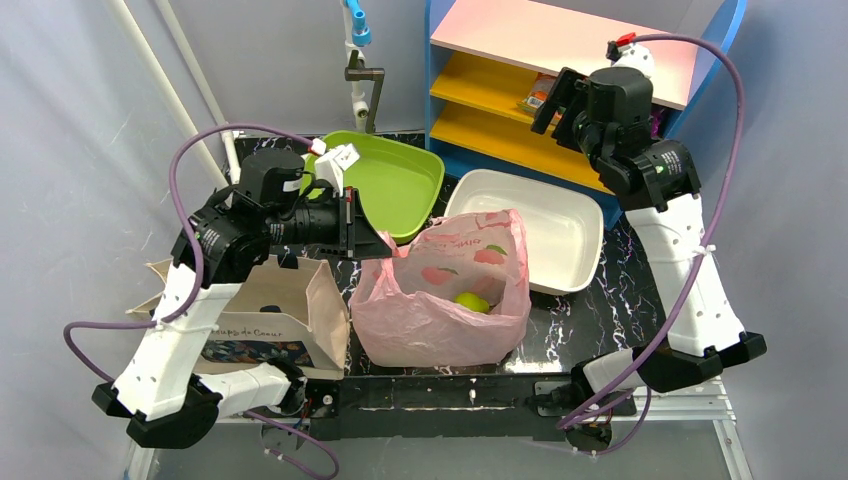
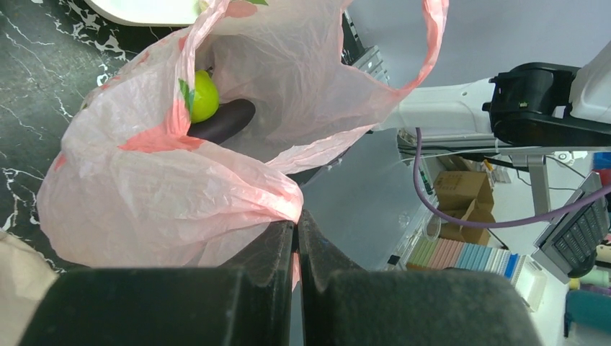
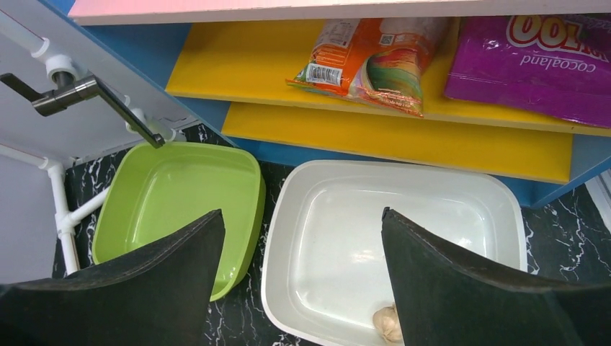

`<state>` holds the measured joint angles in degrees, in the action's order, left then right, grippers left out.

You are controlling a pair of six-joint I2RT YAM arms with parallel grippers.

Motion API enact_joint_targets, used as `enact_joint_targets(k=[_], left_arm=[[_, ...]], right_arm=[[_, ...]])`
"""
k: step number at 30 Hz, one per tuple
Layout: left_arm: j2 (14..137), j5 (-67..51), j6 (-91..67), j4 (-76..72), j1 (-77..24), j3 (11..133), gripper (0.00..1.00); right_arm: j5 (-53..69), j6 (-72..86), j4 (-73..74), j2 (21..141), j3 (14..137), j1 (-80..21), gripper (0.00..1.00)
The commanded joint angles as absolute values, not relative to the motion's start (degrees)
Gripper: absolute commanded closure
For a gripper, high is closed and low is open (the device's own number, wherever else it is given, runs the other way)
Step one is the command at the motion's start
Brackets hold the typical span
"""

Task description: Place the food into the grocery bag and tie it

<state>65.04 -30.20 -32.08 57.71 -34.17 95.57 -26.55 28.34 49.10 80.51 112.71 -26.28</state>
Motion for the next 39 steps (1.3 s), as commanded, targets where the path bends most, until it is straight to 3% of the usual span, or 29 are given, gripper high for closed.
enact_joint_targets(k=[1,8,17,26,33,37,39], left_arm=[[64.2,-28.8,-27.7,62.2,-33.7,99.5,1.0],[64.1,-27.2,-26.6,63.5,-33.7,99.4,1.0],[62.4,-27.6,-29.4,59.7,-33.7,95.8,1.0],[62.4,-29.1,-31.8,58.2,-33.7,95.0,0.99],[62.5,-29.2,-32.7,59.1,-33.7,95.1,0.94],[62.0,-29.2,-33.0,59.7,-33.7,94.6,0.81],[61.5,-29.0,-33.2,59.8,-33.7,94.3,0.74]], right_arm=[[-21.5,29.9,45.9,78.9,111.6,-23.9,0.14],[-8.5,25.4,44.3,75.8,106.8,-23.7,0.17],[10.8,25.9,40.0,55.3,88.9,-23.7,0.27],[22.9,30.3,39.9,42.5,77.5,-23.7,0.27],[30.7,33.7,34.5,40.2,69.9,-23.7,0.33],[34.7,35.2,33.2,40.9,68.4,-23.7,0.36],[35.6,35.6,32.8,41.1,67.9,-23.7,0.45]])
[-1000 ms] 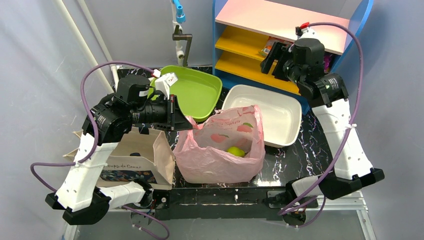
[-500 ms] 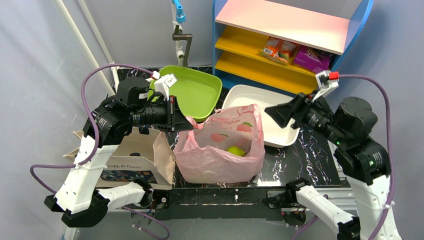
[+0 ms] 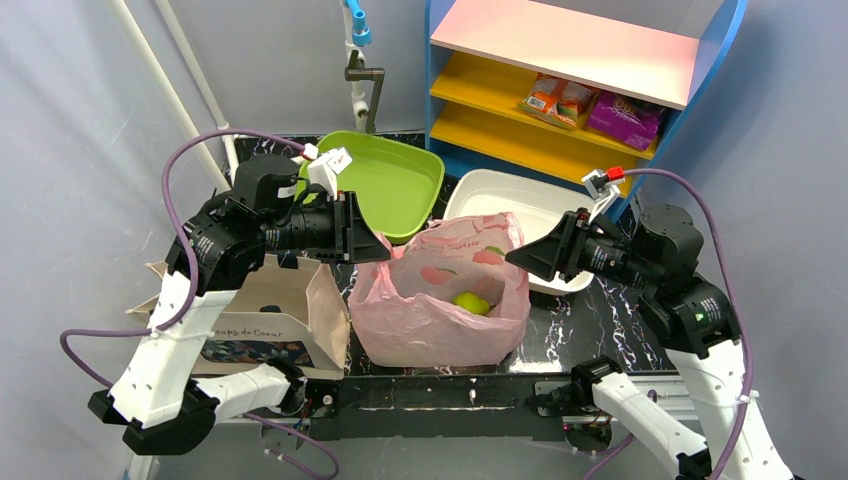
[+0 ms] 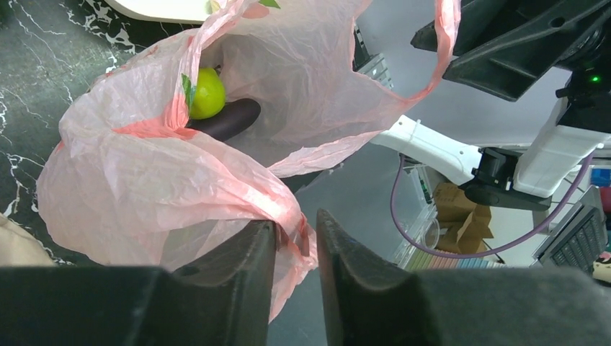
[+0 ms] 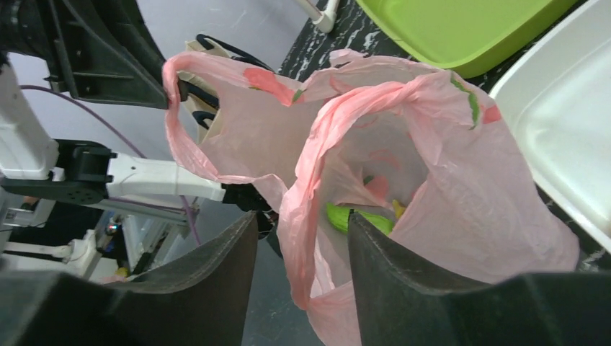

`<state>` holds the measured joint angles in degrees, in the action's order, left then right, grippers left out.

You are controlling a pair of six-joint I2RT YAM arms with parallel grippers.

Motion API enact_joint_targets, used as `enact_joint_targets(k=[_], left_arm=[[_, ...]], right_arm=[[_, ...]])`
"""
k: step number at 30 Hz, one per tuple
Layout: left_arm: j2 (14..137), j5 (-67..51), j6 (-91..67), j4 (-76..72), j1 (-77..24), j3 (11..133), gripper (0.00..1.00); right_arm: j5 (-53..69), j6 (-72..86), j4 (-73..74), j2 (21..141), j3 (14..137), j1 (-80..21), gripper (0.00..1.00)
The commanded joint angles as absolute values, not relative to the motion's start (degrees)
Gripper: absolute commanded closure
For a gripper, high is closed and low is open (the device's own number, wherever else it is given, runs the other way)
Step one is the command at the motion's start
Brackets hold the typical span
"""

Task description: Place the food into the grocery bag and tie it

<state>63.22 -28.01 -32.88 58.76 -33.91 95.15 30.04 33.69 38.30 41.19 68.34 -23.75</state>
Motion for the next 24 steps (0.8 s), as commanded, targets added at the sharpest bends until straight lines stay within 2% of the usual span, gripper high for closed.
enact_joint_targets(k=[1,4,7,12,17,24], left_arm=[[61.3,-29.0,-33.5,59.7,-33.7,93.9,0.7],[60.8,-29.4,-34.3,58.7,-33.7,92.9,0.69],[60.5,-29.9,-35.2,57.5,-33.7,92.0,0.69],[60.2,-31.5,-36.5,54.5,-33.6,90.4,0.83],[61.8,-36.8,-34.7,52.9,-33.6,91.9,0.97],[65.6,-43.8,-29.3,54.9,-33.7,98.8,1.0]], right_arm=[[35.6,35.7,32.8,41.1,67.8,-23.7,0.51],[35.6,35.5,32.7,41.2,67.9,-23.7,0.67],[36.0,35.1,32.5,41.6,68.3,-23.7,0.76],[38.4,35.2,30.3,43.4,69.0,-23.7,0.99],[47.0,35.3,28.2,49.3,72.8,-23.8,0.99],[60.5,36.1,29.4,58.7,80.4,-25.6,0.99]])
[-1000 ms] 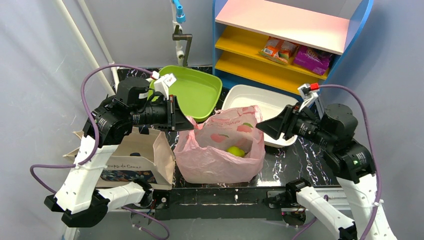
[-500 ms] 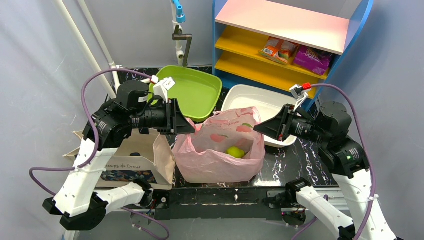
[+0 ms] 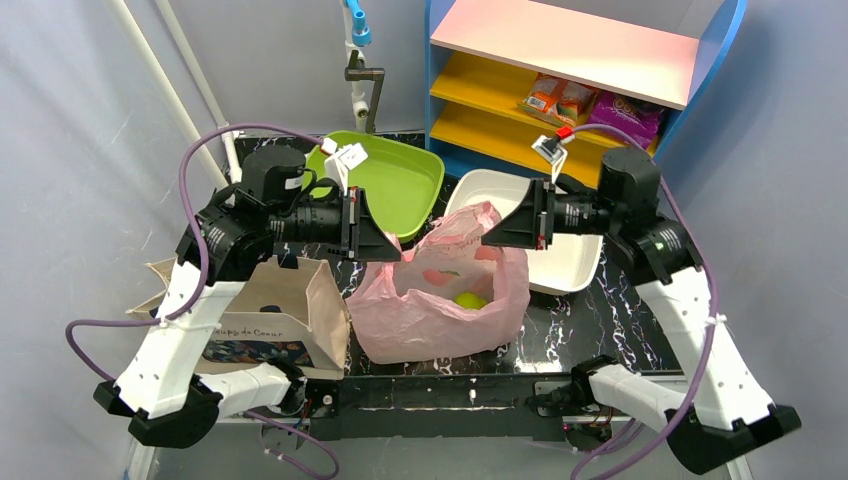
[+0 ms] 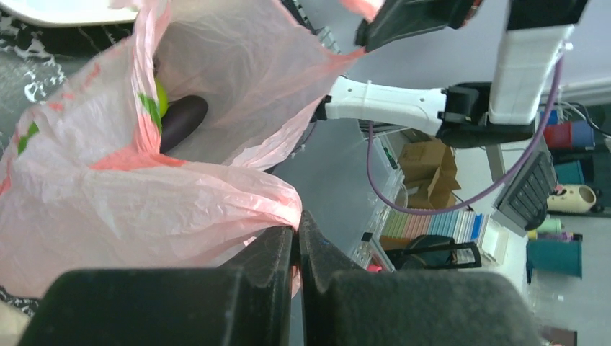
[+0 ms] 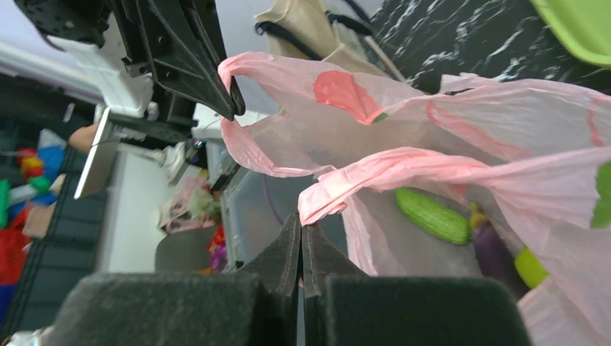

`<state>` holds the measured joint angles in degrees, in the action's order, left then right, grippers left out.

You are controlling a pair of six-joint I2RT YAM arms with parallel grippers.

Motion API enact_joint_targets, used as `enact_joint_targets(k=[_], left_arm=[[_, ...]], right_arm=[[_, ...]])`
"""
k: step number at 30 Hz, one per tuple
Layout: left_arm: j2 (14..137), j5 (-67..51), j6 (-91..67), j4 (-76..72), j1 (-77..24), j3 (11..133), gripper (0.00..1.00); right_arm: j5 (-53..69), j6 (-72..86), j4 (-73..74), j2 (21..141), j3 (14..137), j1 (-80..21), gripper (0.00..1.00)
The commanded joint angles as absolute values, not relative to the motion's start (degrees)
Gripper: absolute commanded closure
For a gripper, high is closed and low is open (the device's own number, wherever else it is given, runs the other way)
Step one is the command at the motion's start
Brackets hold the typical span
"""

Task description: Place the food into the grocery bag and tie it

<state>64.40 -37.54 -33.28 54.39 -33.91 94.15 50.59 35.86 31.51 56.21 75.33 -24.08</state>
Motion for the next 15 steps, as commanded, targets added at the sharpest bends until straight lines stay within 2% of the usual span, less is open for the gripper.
enact_joint_targets(k=[1,9,15], left_arm=[[66.1,-44.5,-28.9,55.1,-33.7,99.5,1.0],[67.7,-47.8,-27.9,52.6,-33.7,100.5,1.0],[68.2,-47.4,-27.7,49.2,-33.7,99.8,0.99]], right_arm=[[61.3,35.9,29.9,59.7,81.3,-26.3,0.99],[66.4,37.8,28.8,67.1,85.9,-34.4,0.99],[70.6,46.1,16.2,71.5,85.0,-39.4,0.99]])
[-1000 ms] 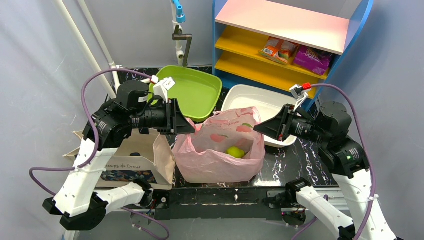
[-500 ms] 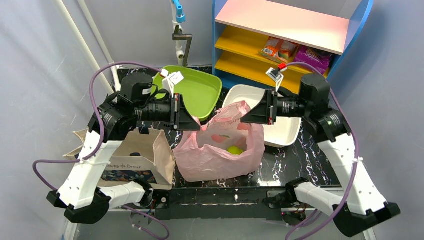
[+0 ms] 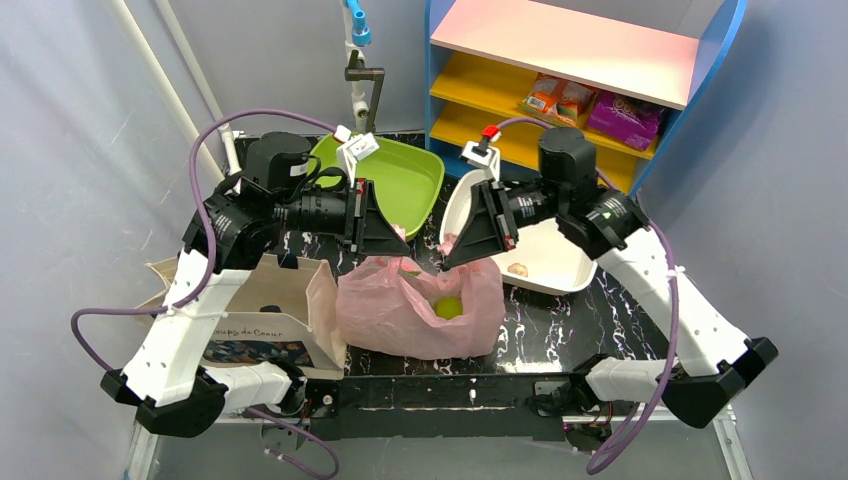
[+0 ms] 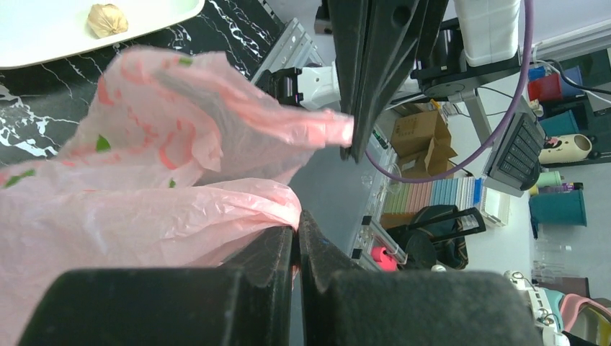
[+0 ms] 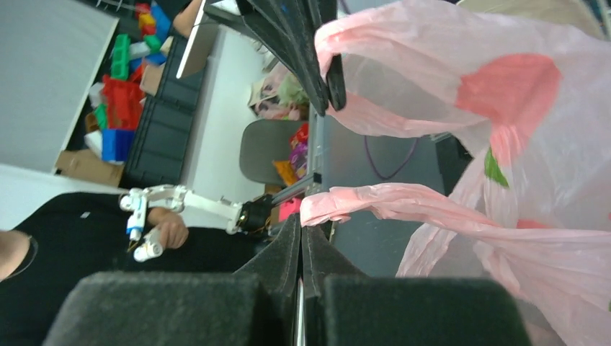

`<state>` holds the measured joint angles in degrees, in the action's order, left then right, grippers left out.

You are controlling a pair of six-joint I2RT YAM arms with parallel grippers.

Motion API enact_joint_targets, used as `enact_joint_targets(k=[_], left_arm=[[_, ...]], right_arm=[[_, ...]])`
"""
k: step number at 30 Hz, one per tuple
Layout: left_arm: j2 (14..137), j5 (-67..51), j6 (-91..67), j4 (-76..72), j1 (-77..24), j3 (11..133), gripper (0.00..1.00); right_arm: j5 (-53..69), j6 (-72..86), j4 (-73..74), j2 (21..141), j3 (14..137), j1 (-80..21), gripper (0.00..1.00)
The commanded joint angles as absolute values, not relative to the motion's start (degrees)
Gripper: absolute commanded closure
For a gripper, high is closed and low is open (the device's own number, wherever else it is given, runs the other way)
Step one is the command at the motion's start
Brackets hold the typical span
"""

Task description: Place the food into the grocery bag and tie it

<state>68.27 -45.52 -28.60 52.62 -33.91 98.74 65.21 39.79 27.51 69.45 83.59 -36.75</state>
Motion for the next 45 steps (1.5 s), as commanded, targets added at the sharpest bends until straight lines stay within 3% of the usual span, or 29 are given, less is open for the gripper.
enact_joint_targets(k=[1,10,16,21,23,26,29,37,40,42,45], left_arm=[[68.1,-47.6,-28.2,47.7,-33.7,99.3,0.99],[66.9,-49.5,-32.9,37.3,-33.7,95.5,0.96],[61.7,-47.6,-31.4,37.7,-33.7,89.0,0.83],[58.4,-47.2,-32.1,37.7,-33.7,83.9,0.64],[58.0,-46.6,-31.9,38.8,-33.7,83.5,0.49],[58.7,-44.9,-30.1,43.0,-33.7,86.0,0.33],[60.2,-41.6,-27.3,50.6,-33.7,90.5,0.24],[60.4,-30.4,-20.4,66.2,-33.7,100.0,0.19],[60.5,-27.4,-19.9,68.9,-33.7,102.0,0.09],[60.2,-25.1,-19.5,69.7,-33.7,102.6,0.1],[58.5,-22.8,-18.1,69.2,-33.7,102.1,0.2]], right_arm=[[71.1,47.6,13.7,72.3,84.8,-40.1,0.99],[72.2,55.9,-2.1,78.1,84.1,-42.5,0.99],[72.1,58.7,-5.3,76.9,80.3,-42.5,0.99],[71.5,61.2,-9.6,76.0,76.1,-42.8,0.99],[71.5,61.6,-10.4,76.2,75.2,-43.0,0.99],[71.5,61.8,-10.9,76.8,74.7,-43.4,0.99],[71.7,62.1,-11.2,77.1,74.7,-43.8,0.99],[71.9,62.3,-11.3,77.2,73.8,-44.4,0.99],[71.9,62.4,-11.4,77.5,73.9,-44.5,0.99],[72.0,62.4,-11.5,77.8,74.1,-44.6,0.99],[72.2,62.7,-11.5,78.2,74.5,-44.8,0.99]])
